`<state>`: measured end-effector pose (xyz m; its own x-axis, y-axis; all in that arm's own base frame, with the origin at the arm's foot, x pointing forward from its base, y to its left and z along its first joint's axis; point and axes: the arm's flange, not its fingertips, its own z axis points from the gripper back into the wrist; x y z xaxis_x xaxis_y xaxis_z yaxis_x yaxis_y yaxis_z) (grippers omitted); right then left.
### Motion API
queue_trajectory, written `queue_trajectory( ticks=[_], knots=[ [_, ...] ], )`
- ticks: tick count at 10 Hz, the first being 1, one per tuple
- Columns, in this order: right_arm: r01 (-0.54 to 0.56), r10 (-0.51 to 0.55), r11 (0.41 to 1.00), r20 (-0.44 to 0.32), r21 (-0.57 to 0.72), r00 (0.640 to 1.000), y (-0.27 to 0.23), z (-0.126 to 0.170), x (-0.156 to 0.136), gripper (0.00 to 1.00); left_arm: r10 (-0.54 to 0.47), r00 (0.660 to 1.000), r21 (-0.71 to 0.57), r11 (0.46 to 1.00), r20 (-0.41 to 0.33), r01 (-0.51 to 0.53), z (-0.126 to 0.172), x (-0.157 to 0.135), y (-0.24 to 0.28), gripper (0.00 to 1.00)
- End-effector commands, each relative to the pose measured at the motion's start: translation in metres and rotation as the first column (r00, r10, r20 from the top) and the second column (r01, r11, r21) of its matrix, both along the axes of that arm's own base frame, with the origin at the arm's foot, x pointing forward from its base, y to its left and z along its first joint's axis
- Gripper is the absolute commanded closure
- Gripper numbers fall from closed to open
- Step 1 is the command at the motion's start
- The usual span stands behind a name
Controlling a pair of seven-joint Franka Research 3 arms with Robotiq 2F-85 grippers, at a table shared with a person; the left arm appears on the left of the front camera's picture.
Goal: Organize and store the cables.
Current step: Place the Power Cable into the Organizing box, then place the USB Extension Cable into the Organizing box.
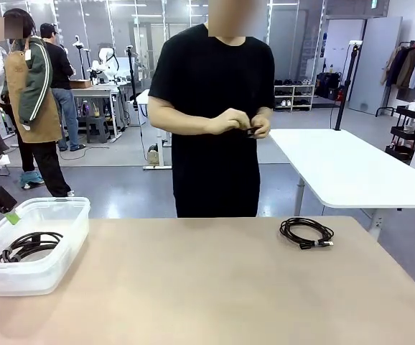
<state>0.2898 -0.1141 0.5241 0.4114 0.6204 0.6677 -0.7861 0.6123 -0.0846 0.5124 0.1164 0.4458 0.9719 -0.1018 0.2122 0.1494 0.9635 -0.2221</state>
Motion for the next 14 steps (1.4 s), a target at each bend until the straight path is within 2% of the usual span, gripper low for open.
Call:
queue_trajectory(
  ticks=[1,11,12,13,14],
  knots=[
    [-0.004,0.004,1.000,0.004,0.002,1.000,-0.001,0.000,0.000,0.00,0.003,1.000,-0.003,1.000,-0.017,-0.003,-0.002,0.008,0.004,0.00],
    [-0.004,0.004,1.000,0.004,0.002,1.000,-0.001,0.000,0.000,0.00,0.001,1.000,0.001,1.000,-0.011,-0.001,-0.006,0.004,0.001,0.00],
    [-0.004,0.004,1.000,0.004,0.002,1.000,-0.001,0.000,0.000,0.00,0.009,0.998,-0.020,1.000,0.065,-0.008,0.009,0.004,-0.002,0.00],
    [-0.004,0.004,1.000,0.004,0.002,1.000,-0.001,0.000,0.000,0.00,-0.052,0.984,0.030,0.998,0.172,0.047,0.022,-0.010,-0.006,0.00],
    [-0.004,0.004,1.000,0.004,0.002,1.000,-0.001,0.000,0.000,0.00,-0.094,0.964,-0.002,0.995,0.248,0.097,0.036,-0.032,-0.010,0.00]
  ],
)
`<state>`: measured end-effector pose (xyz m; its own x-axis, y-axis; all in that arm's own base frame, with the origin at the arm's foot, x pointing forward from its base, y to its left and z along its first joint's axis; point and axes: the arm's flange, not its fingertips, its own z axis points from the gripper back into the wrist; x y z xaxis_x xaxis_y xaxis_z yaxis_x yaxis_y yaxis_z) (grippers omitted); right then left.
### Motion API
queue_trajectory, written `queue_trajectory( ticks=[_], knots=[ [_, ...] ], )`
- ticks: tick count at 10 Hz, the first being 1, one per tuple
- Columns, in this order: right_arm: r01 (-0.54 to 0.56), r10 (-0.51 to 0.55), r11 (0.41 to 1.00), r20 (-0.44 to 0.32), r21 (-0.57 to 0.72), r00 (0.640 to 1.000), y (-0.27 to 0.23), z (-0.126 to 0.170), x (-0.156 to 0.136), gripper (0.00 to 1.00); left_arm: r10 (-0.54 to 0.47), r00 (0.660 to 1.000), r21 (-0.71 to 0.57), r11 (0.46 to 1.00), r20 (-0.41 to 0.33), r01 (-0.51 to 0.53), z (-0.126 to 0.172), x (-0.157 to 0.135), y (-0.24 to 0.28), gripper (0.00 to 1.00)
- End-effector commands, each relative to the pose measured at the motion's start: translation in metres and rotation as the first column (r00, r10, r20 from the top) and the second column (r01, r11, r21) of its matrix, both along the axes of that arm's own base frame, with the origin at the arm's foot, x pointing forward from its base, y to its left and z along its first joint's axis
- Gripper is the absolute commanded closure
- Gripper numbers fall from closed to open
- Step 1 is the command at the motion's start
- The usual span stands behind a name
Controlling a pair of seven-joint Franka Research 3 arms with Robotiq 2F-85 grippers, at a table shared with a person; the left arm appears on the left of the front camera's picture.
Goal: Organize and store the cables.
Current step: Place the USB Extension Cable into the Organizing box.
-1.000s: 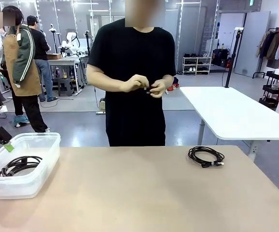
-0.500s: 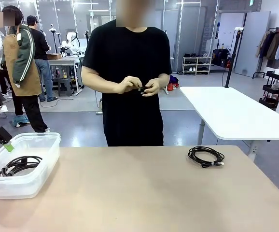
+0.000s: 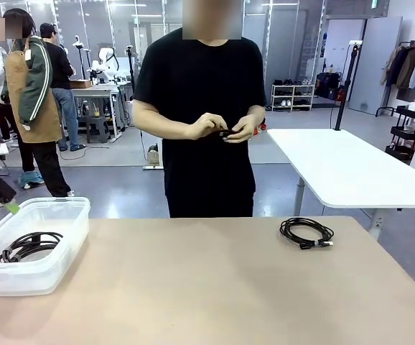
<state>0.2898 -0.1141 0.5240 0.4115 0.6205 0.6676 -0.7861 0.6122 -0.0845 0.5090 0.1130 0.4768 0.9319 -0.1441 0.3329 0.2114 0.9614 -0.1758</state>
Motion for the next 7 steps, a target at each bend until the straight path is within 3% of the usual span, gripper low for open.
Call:
queue_trajectory(
  ticks=[1,4,7],
  knots=[
    [-0.004,0.004,1.000,0.004,0.002,1.000,-0.001,0.000,0.000,0.00,-0.130,0.973,-0.082,0.986,0.192,0.148,0.017,-0.053,-0.010,0.00],
    [-0.004,0.004,1.000,0.004,0.002,1.000,-0.001,0.000,0.000,0.00,-0.344,0.860,-0.105,0.907,0.376,0.409,0.035,-0.119,-0.025,0.00],
    [-0.004,0.004,1.000,0.004,0.002,1.000,-0.001,0.000,0.000,0.00,-0.544,0.695,-0.057,0.767,0.470,0.639,0.033,-0.178,-0.021,0.00]
  ],
)
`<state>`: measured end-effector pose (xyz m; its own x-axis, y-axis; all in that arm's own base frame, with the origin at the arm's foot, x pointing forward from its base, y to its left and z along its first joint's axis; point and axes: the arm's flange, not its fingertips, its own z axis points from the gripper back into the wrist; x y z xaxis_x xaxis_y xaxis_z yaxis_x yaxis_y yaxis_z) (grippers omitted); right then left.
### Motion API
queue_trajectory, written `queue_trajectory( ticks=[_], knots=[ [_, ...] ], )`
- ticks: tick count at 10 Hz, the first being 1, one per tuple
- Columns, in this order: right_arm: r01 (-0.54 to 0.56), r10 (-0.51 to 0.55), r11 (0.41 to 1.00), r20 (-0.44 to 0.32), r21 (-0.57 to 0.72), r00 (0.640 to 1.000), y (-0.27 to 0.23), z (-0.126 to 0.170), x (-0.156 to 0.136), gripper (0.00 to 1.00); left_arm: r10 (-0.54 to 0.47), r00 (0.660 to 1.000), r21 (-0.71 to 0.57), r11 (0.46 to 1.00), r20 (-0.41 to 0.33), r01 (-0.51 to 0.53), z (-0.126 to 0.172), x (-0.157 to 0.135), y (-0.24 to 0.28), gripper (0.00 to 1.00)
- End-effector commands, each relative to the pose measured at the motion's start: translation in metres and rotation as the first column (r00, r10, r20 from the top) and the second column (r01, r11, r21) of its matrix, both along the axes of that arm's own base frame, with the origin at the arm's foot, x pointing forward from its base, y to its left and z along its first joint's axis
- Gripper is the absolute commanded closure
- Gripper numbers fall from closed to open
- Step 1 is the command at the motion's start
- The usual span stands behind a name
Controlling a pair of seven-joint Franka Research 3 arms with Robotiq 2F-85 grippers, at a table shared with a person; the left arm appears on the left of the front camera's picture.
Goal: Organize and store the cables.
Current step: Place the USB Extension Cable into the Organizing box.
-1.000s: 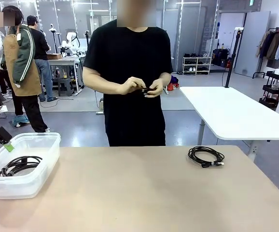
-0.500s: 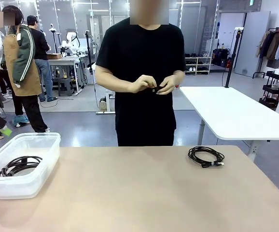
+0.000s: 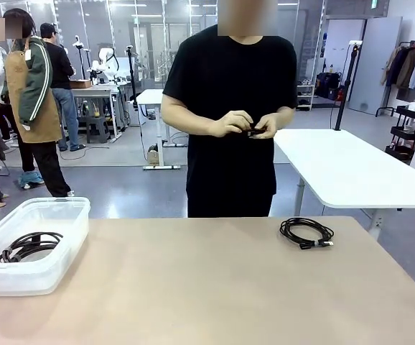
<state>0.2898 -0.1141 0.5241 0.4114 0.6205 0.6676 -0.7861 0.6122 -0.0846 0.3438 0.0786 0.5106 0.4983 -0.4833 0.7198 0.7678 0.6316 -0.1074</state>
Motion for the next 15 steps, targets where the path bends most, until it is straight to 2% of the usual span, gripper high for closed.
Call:
queue_trajectory(
  ticks=[1,2,3,4,6,7,8,9,11,12,13,14,15],
  knots=[
    [-0.004,0.004,1.000,0.004,0.002,1.000,-0.001,0.000,0.000,0.00,-0.179,0.982,-0.003,0.984,0.057,0.180,-0.003,-0.027,0.016,0.00],
    [-0.004,0.004,1.000,0.004,0.002,1.000,-0.001,0.000,0.000,0.00,-0.237,0.968,0.027,0.972,0.083,0.235,-0.005,-0.040,0.017,0.00],
    [-0.004,0.004,1.000,0.004,0.002,1.000,-0.001,0.000,0.000,0.00,-0.210,0.975,0.041,0.977,0.068,0.208,-0.004,-0.053,0.023,0.00],
    [-0.004,0.004,1.000,0.004,0.002,1.000,-0.001,0.000,0.000,0.00,-0.171,0.983,0.001,0.985,0.064,0.171,-0.002,-0.029,0.008,0.00],
    [0.000,0.000,1.000,0.000,0.000,1.000,0.000,0.000,0.000,0.00,-0.171,0.983,0.001,0.985,0.064,0.171,-0.002,-0.029,0.008,0.00],
    [-0.041,0.051,0.991,0.077,-0.127,0.996,0.018,0.037,-0.003,0.00,-0.171,0.983,0.001,0.985,0.064,0.171,-0.002,-0.029,0.008,0.00],
    [-0.136,0.146,0.961,0.025,-0.242,0.989,0.041,0.046,0.026,0.00,-0.171,0.983,0.001,0.985,0.064,0.171,-0.002,-0.029,0.008,0.00],
    [-0.185,0.185,0.910,-0.035,-0.372,0.982,0.063,0.038,0.058,0.00,-0.171,0.983,0.001,0.985,0.064,0.171,-0.002,-0.029,0.008,0.00],
    [-0.288,0.287,0.850,-0.071,-0.441,0.955,0.091,0.015,0.123,0.00,-0.171,0.983,0.001,0.985,0.064,0.171,-0.002,-0.029,0.008,0.00],
    [-0.356,0.346,0.783,-0.118,-0.510,0.931,0.104,-0.005,0.155,0.00,-0.171,0.983,0.001,0.985,0.064,0.171,-0.002,-0.029,0.008,0.00],
    [-0.416,0.420,0.719,-0.129,-0.556,0.898,0.110,-0.022,0.177,0.00,-0.171,0.983,0.001,0.985,0.064,0.171,-0.002,-0.029,0.008,0.00],
    [-0.432,0.461,0.714,-0.094,-0.550,0.882,0.116,-0.038,0.191,0.00,-0.171,0.983,0.001,0.985,0.064,0.171,-0.002,-0.029,0.008,0.00],
    [-0.442,0.459,0.713,-0.114,-0.544,0.881,0.120,-0.061,0.207,0.00,-0.171,0.983,0.001,0.985,0.064,0.171,-0.002,-0.029,0.008,0.00]
  ],
)
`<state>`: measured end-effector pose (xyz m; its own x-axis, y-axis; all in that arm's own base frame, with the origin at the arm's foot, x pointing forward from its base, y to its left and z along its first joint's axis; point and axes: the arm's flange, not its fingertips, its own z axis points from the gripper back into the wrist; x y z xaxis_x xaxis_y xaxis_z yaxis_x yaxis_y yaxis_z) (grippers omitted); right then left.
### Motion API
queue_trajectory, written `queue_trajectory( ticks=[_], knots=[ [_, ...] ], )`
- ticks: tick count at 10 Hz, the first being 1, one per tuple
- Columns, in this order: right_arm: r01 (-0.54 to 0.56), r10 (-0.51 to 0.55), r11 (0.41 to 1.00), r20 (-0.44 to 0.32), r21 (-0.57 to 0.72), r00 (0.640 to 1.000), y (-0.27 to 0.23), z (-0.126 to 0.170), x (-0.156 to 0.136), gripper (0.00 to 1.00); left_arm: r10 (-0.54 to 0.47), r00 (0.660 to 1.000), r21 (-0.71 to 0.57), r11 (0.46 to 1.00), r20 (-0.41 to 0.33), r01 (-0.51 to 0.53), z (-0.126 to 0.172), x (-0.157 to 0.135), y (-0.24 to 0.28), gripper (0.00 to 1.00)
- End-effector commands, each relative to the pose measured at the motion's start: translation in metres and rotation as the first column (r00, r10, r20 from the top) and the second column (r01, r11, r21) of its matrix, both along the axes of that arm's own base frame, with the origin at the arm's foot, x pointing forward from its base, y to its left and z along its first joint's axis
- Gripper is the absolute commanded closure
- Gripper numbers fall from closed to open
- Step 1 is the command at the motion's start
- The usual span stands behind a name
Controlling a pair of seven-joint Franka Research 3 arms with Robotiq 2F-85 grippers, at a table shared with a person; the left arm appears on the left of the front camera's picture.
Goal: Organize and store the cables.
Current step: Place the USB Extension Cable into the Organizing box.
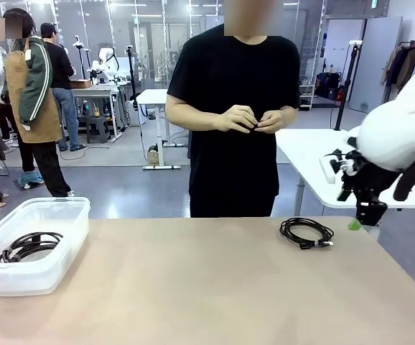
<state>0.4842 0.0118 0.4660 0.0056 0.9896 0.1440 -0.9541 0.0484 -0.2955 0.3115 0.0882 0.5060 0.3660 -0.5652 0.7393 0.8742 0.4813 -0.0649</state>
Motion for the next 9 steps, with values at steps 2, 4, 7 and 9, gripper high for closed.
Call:
queue_trajectory(
  ticks=[2,4,7,9],
  knots=[
    [0.009,-0.009,1.000,-0.023,0.013,1.000,-0.008,-0.044,0.046,0.00,0.011,1.000,-0.009,1.000,0.014,-0.011,0.002,0.003,-0.001,0.00],
    [0.040,-0.027,0.994,-0.116,0.106,0.993,-0.015,-0.062,0.064,0.00,0.011,1.000,-0.009,1.000,0.014,-0.011,0.002,0.003,-0.001,0.00],
    [0.044,-0.040,0.998,-0.084,0.052,0.996,-0.009,-0.068,0.050,0.00,0.011,1.000,-0.009,1.000,0.014,-0.011,0.002,0.003,-0.001,0.00],
    [0.044,-0.040,0.998,-0.084,0.052,0.996,-0.009,-0.068,0.050,0.00,0.011,1.000,-0.009,1.000,0.014,-0.011,0.002,0.003,-0.001,0.00]
  ],
)
